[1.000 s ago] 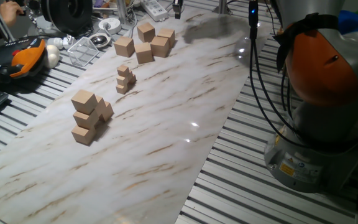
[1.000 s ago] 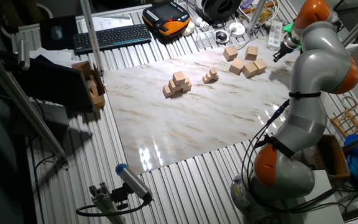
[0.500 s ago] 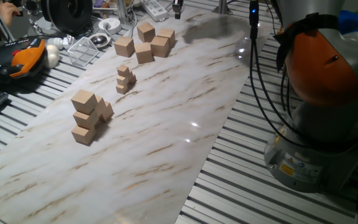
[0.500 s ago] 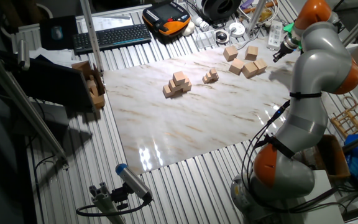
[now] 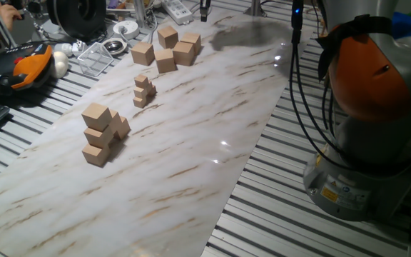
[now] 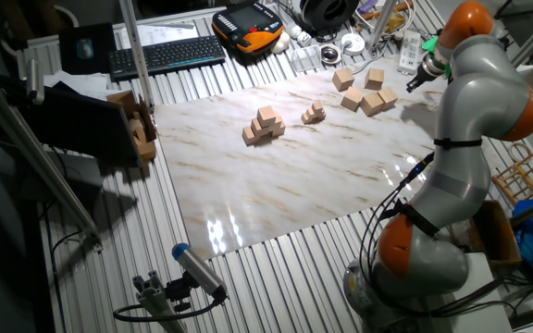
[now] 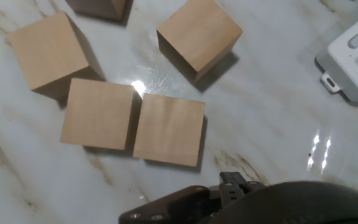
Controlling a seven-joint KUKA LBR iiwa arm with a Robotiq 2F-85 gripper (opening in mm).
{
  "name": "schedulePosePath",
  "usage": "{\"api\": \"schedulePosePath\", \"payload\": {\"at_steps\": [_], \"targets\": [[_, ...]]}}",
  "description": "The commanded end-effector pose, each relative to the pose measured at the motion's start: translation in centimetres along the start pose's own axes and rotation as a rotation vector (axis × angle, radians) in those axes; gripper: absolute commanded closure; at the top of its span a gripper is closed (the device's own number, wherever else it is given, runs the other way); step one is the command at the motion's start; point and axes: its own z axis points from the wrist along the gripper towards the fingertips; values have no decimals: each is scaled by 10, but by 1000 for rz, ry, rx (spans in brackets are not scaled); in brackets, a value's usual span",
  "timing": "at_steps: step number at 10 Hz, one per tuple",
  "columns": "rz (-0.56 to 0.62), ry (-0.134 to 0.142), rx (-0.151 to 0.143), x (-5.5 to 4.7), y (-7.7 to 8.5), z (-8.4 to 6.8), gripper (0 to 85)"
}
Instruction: Stack the blocks into a pyramid shape
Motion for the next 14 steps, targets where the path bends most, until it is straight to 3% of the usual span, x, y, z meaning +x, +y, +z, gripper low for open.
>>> {"api": "schedulePosePath", "payload": {"at_steps": [1,3,7,10,14], "targets": [[4,0,-10,0,0,0,850],[38,1,-37,0,0,0,850],[75,4,-41,-1,0,7,850],[78,24,-38,1,1,12,850],[87,29,-57,1,2,11,850]]}}
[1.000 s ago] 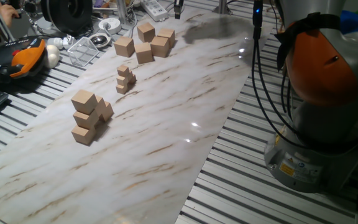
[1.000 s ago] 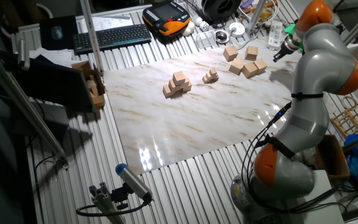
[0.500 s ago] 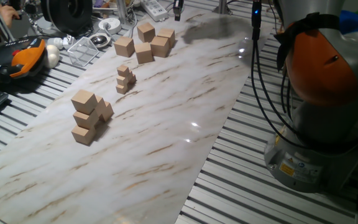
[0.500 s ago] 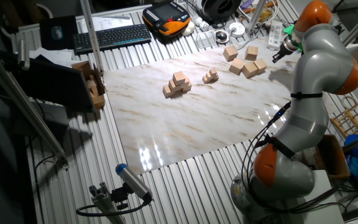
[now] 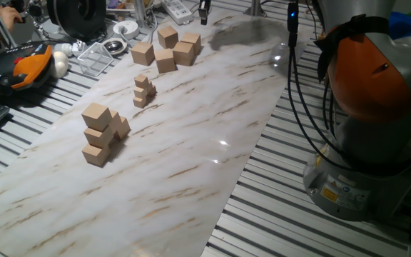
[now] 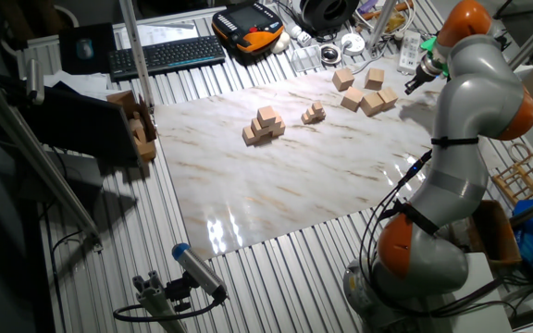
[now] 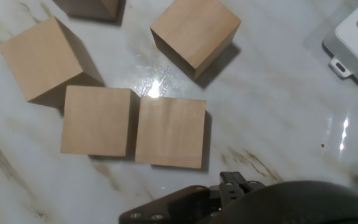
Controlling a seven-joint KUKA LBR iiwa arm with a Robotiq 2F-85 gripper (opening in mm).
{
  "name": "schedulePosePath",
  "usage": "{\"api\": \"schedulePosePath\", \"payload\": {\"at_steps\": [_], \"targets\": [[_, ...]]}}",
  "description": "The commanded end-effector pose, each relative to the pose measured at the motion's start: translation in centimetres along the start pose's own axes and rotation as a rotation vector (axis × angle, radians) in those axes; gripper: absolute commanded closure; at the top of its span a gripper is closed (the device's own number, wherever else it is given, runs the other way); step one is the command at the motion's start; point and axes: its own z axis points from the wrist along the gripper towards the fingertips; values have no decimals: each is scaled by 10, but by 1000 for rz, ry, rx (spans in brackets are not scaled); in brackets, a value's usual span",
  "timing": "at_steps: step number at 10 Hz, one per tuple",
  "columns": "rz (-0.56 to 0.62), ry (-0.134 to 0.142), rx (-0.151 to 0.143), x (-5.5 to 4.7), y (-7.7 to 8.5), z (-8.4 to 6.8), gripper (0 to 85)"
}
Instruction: Stack the blocks into a pyramid shape
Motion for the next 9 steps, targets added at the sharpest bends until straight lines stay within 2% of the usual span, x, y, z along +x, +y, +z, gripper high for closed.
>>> {"api": "schedulePosePath", "payload": {"at_steps": [1,2,4,5,6,8,9], "targets": [[5,2,-1,0,0,0,850],[17,10,-1,0,0,0,850],[23,18,32,0,0,0,850],[7,3,46,0,0,0,850],[-17,-25,72,0,0,0,850],[-38,-59,66,0,0,0,850],[-42,-65,66,0,0,1,850]]}}
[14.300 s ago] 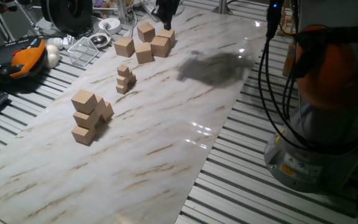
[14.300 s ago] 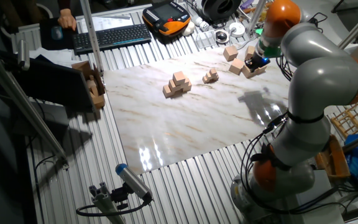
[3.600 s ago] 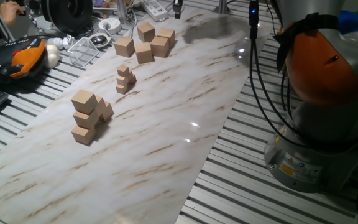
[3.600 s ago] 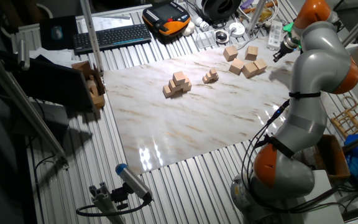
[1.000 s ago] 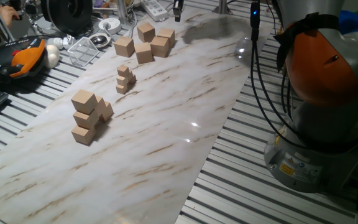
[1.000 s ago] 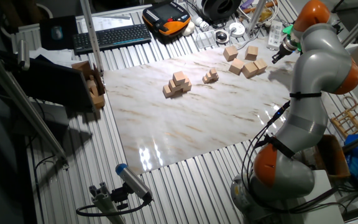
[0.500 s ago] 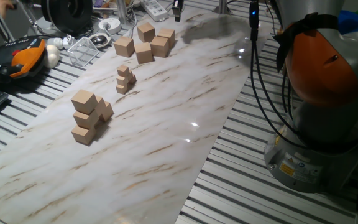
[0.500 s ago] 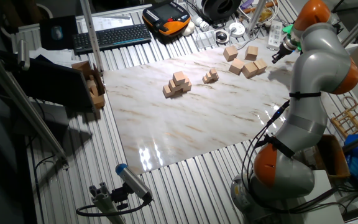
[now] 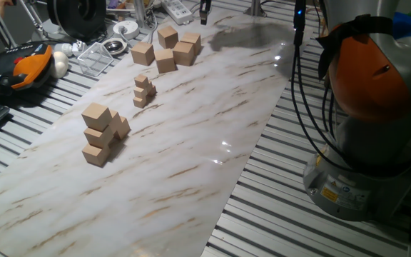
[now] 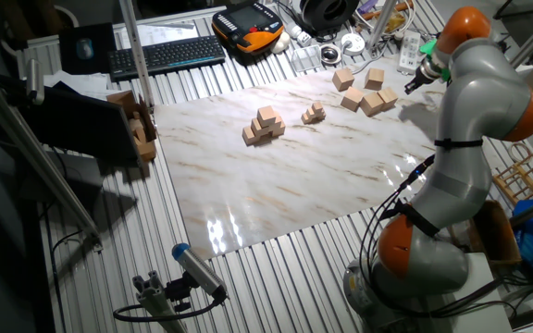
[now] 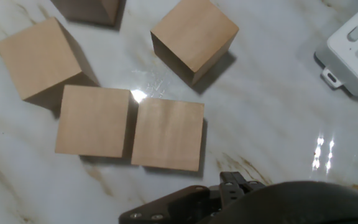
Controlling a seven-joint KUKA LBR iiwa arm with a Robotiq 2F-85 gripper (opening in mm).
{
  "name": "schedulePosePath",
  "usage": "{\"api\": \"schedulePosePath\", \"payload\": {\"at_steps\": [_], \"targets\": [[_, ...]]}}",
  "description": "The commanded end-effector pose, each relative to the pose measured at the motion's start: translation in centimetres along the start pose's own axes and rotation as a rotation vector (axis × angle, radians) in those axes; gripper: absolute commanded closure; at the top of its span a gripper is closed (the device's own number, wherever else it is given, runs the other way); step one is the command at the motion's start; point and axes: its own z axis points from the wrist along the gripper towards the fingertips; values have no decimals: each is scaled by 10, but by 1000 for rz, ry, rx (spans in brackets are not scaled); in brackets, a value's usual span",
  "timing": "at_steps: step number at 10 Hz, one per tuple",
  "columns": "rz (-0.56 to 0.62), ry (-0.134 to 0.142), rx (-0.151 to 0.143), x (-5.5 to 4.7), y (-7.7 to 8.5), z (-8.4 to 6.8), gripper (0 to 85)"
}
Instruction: Stack the blocks into a pyramid shape
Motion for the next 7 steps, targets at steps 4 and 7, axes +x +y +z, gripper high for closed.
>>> {"api": "schedulePosePath", "payload": {"at_steps": [4,7], "targets": [[0,-18,-8,-7,0,18,850],[8,-22,-34,-12,1,30,850]]}}
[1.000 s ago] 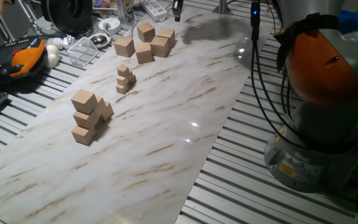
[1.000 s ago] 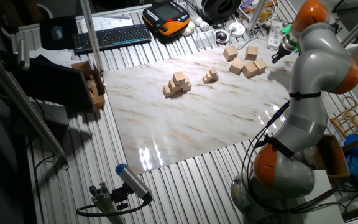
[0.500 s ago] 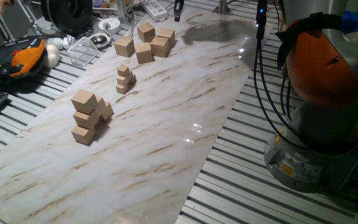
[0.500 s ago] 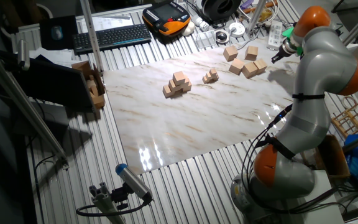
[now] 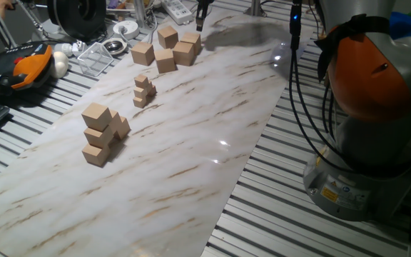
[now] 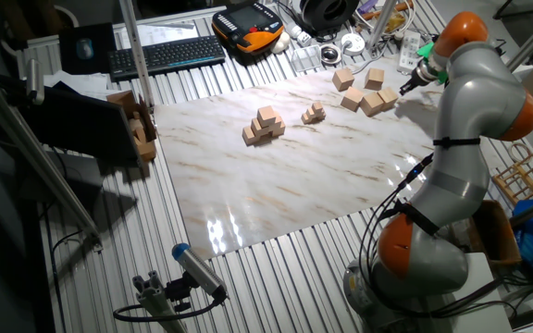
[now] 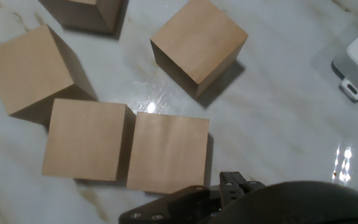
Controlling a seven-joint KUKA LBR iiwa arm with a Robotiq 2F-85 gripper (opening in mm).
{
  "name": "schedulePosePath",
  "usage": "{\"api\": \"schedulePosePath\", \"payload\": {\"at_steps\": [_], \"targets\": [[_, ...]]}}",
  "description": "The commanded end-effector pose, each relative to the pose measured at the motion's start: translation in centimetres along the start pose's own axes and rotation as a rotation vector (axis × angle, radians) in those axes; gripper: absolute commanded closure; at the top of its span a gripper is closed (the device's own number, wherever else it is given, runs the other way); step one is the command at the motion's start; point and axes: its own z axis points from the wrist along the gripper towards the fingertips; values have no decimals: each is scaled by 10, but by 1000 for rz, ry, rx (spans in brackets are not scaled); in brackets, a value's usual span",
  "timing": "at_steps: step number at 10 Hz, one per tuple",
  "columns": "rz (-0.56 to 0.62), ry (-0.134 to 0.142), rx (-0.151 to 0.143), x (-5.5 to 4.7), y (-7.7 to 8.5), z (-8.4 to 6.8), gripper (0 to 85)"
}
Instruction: Stack the blocks into a pyramid shape
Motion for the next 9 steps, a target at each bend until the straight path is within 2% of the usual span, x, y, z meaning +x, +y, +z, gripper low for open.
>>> {"api": "schedulePosePath", "payload": {"at_steps": [1,9], "targets": [[1,0,3,0,1,1,850],[17,-3,-23,-3,4,10,850]]}}
